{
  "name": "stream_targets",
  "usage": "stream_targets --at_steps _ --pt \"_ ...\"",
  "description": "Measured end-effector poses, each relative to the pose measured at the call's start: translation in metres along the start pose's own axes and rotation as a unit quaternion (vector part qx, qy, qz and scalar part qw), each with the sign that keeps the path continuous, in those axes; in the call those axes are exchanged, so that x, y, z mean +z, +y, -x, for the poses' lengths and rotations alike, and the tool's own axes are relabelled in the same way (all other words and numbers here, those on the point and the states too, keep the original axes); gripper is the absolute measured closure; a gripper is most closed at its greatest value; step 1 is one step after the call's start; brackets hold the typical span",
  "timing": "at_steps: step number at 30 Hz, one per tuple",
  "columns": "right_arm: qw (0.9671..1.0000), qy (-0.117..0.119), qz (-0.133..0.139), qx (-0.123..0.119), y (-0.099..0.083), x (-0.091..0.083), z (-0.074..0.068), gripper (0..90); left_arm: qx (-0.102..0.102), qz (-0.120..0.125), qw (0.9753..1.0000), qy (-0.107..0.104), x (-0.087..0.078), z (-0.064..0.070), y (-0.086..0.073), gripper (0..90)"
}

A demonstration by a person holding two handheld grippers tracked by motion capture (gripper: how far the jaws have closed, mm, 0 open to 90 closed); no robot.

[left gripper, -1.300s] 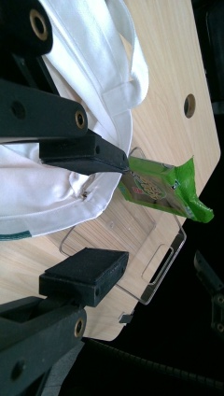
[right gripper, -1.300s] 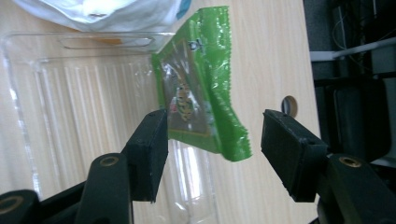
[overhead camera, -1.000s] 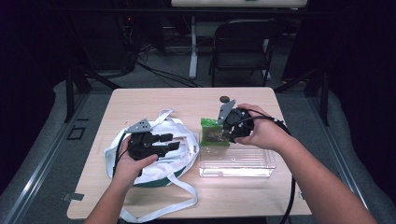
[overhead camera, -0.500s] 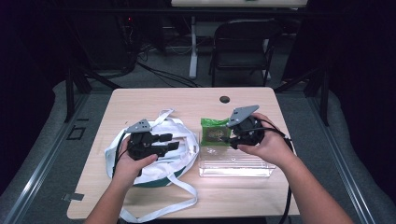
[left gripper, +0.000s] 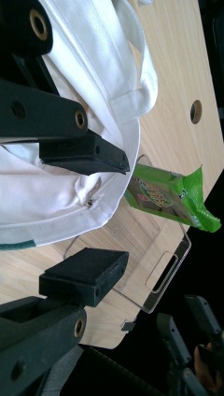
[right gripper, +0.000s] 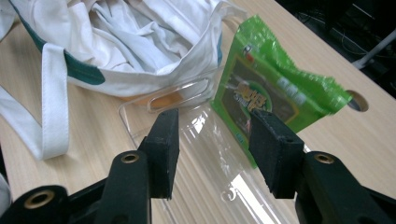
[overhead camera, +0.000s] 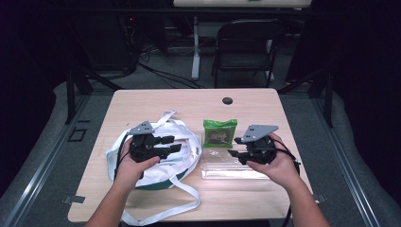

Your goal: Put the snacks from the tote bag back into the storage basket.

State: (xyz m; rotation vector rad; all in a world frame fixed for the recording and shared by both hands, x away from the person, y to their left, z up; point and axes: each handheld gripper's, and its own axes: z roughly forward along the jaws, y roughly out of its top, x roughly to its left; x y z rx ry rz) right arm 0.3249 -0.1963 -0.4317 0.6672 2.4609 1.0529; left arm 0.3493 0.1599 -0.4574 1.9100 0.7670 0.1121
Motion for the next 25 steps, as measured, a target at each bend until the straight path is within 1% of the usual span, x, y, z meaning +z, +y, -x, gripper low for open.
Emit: stream_targets --at_steps 1,4,5,7,11,13,19,22,25 --pt "1.0000 0.000 0.002 0.006 -0.004 0.001 -0.001 53.1 0.000 0.000 1.0000 0.000 0.000 0.000 0.000 50.5" --pt "0.9999 -0.001 -0.002 0.014 -0.014 0.002 -0.002 53.1 -0.001 0.000 1.0000 0.001 0.000 0.000 0.000 50.5" --pt "0.9999 -0.001 -0.002 0.014 -0.014 0.002 -0.002 53.1 -0.002 0.000 1.0000 0.001 0.001 0.000 -0.001 50.5" --pt "0.9996 0.001 0.004 0.028 -0.022 0.003 -0.003 53.1 -0.003 0.000 1.0000 0.002 0.001 -0.001 -0.001 50.5" --pt "0.9994 0.001 0.004 0.036 -0.030 0.004 -0.004 53.0 -0.004 -0.002 1.0000 0.004 0.001 -0.002 -0.001 50.5" --pt "0.9990 0.002 0.007 0.045 -0.035 0.006 -0.004 52.8 -0.005 -0.001 1.0000 0.005 0.001 -0.002 -0.002 50.5" --pt "0.9982 0.002 0.011 0.059 -0.044 0.008 -0.005 52.0 -0.004 -0.001 1.0000 0.006 0.000 -0.003 -0.002 50.3" --pt "0.9981 0.003 0.012 0.060 -0.046 0.008 -0.005 51.8 -0.006 0.000 0.9999 0.009 0.000 -0.004 -0.001 50.0" --pt "0.9980 -0.003 0.011 0.061 -0.046 0.008 -0.002 49.3 -0.006 0.002 0.9999 0.015 -0.001 -0.006 -0.001 48.8"
